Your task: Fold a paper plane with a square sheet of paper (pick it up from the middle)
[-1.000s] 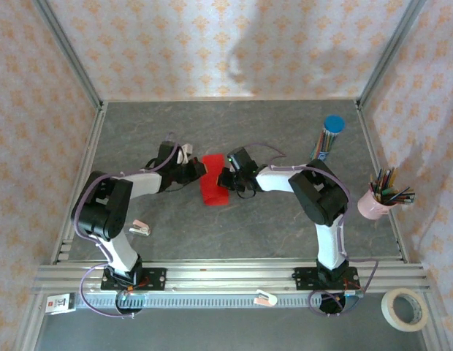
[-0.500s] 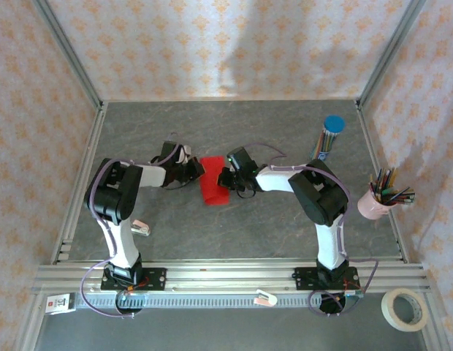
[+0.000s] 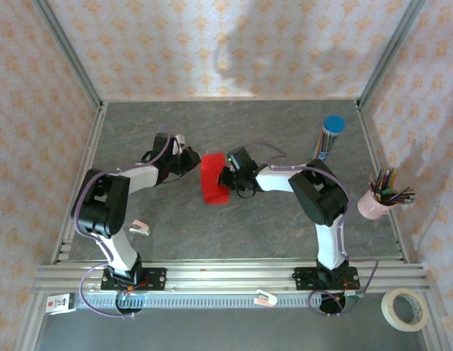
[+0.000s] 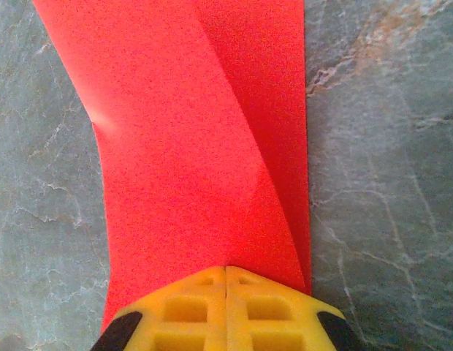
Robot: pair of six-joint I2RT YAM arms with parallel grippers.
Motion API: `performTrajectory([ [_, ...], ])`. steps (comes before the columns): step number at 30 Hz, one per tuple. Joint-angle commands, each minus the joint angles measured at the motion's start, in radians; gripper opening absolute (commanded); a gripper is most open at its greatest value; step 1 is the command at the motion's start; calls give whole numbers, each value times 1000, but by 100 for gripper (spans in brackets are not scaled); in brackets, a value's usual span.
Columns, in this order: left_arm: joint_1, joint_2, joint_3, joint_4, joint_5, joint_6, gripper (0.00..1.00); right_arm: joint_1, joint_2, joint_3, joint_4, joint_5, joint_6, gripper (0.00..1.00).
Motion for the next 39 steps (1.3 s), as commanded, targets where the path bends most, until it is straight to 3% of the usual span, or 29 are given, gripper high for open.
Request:
performTrajectory([
  [1,-39,58,37,2,26,-9,0,-25,138,-107,-314,180,-22,2],
  [7,-45,184,138,-25,25,12,0,-25,140,-116,-319,181,-25,3],
  [14,-22,277,211,-114,-120,55,0,-25,135,-121,-327,198,-28,2],
  [28,96,294,279,-147,-188,145,0,-26,129,-135,-317,210,-30,1],
  [33,74,215,280,-146,-92,125,0,-26,122,-139,-308,202,-23,2],
  [39,-40,176,203,-118,-54,42,0,-26,123,-137,-304,196,-18,2],
])
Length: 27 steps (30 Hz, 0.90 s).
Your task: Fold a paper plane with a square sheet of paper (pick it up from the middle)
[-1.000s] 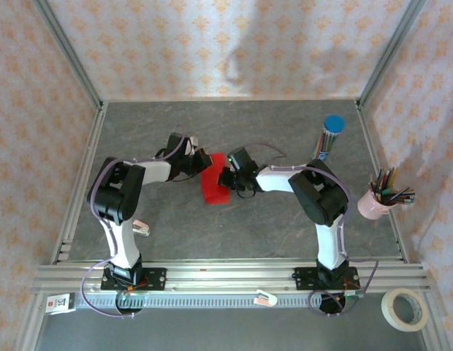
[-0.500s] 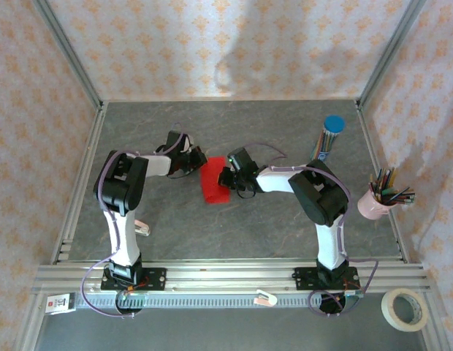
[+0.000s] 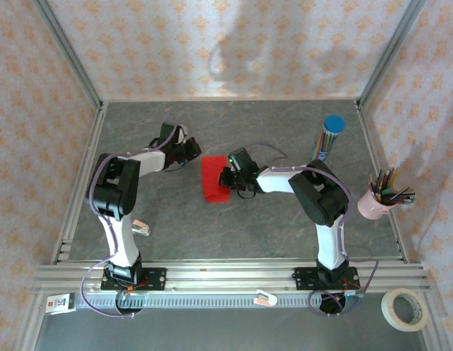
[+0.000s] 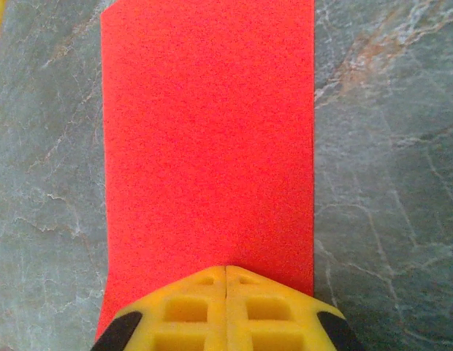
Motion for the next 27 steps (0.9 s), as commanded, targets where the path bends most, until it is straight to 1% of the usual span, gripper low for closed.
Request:
performTrajectory([
  [1,-68,-20,-44,7,54,-64,0,-26,130,-109,-352,167,-11,2],
  [3,-99,-19,-64,3,50,-101,0,-26,130,-109,-351,171,-6,2],
  [4,-112,-57,-82,5,44,-119,0,-26,130,-110,-350,171,-3,2],
  [8,-127,-94,-157,38,28,-177,0,-26,127,-118,-333,155,11,2],
  [10,-126,-90,-166,31,22,-178,0,-26,128,-121,-325,151,17,1],
  [13,-127,-74,-180,55,57,-191,0,-26,130,-121,-326,153,21,1],
  [17,-122,-55,-202,68,48,-177,0,-26,130,-124,-328,161,25,1],
  [20,-104,-41,-209,71,34,-155,0,-28,136,-133,-328,172,28,2],
  [23,-67,-33,-213,71,31,-145,0,-29,140,-144,-325,176,34,1],
  [27,-3,-42,-212,46,-8,-102,0,-32,138,-149,-325,183,37,1],
])
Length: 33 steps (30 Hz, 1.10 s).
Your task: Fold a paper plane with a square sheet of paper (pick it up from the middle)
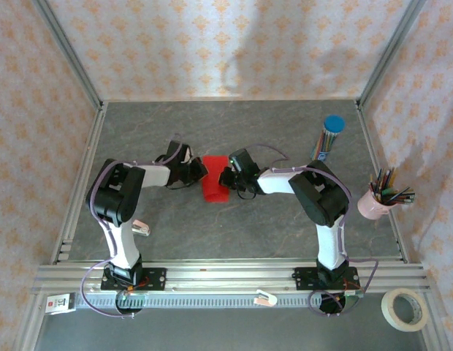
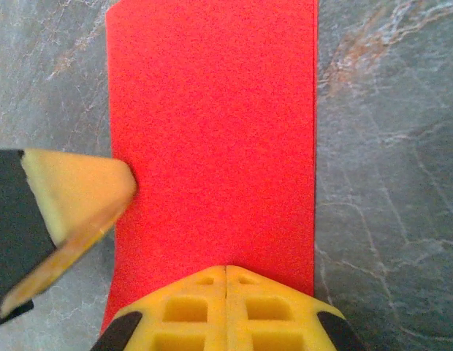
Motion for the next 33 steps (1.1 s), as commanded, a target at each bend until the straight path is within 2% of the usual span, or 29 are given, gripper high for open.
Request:
performTrajectory([
  [1,55,9,3,-10,-49,71,0,-32,141,-123,-368,174,0,1],
  [5,73,-14,38,-34,-27,124,0,-32,144,-116,-369,173,3,1],
  [8,47,-87,24,-6,10,92,0,-32,142,-116,-370,171,7,1],
  [11,-15,-148,-22,34,2,14,0,-32,143,-115,-367,167,12,1],
  [14,-90,-163,-107,142,-5,-128,0,-32,146,-115,-365,163,14,1],
  [18,-111,-172,-187,214,-40,-215,0,-32,146,-118,-367,170,12,1],
  [33,-115,-122,-178,137,-69,-171,0,-34,153,-114,-378,177,9,1],
])
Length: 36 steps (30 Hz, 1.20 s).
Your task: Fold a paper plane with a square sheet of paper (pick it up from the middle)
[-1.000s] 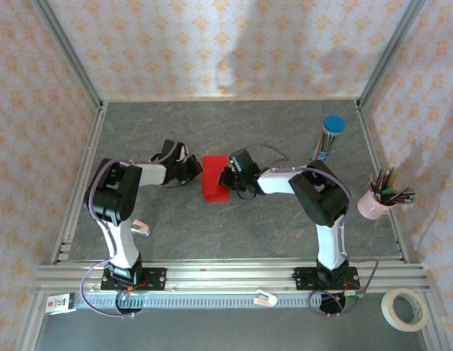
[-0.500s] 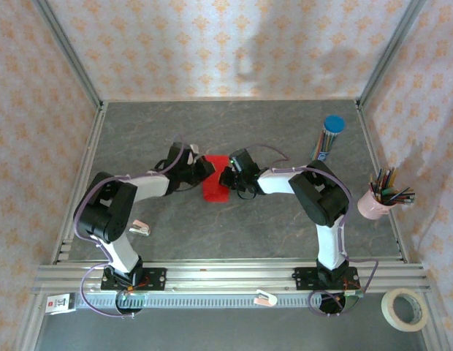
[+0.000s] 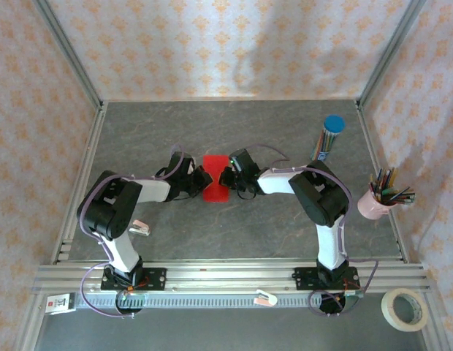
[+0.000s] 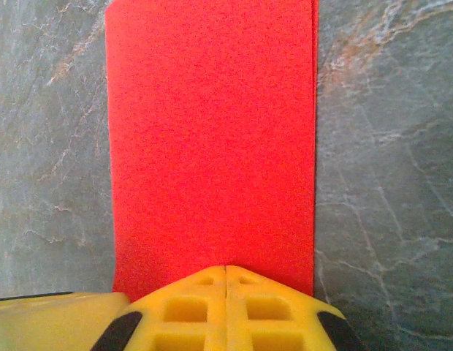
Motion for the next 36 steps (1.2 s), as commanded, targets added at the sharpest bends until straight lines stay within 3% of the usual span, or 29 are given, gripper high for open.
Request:
performTrajectory([
  [1,3,17,17,-24,-43,26,0,-33,153,-114,-382,174,-8,1],
  [15,14,7,-57,-98,-146,66,0,-39,152,-123,-388,193,6,1],
  [23,58,-121,-84,-105,-143,80,0,-39,147,-132,-377,188,11,1],
  [29,13,-163,-76,-15,-72,-14,0,-40,140,-132,-375,186,13,1],
  [36,-62,-115,-98,44,-84,-129,0,-40,139,-133,-374,184,16,1],
])
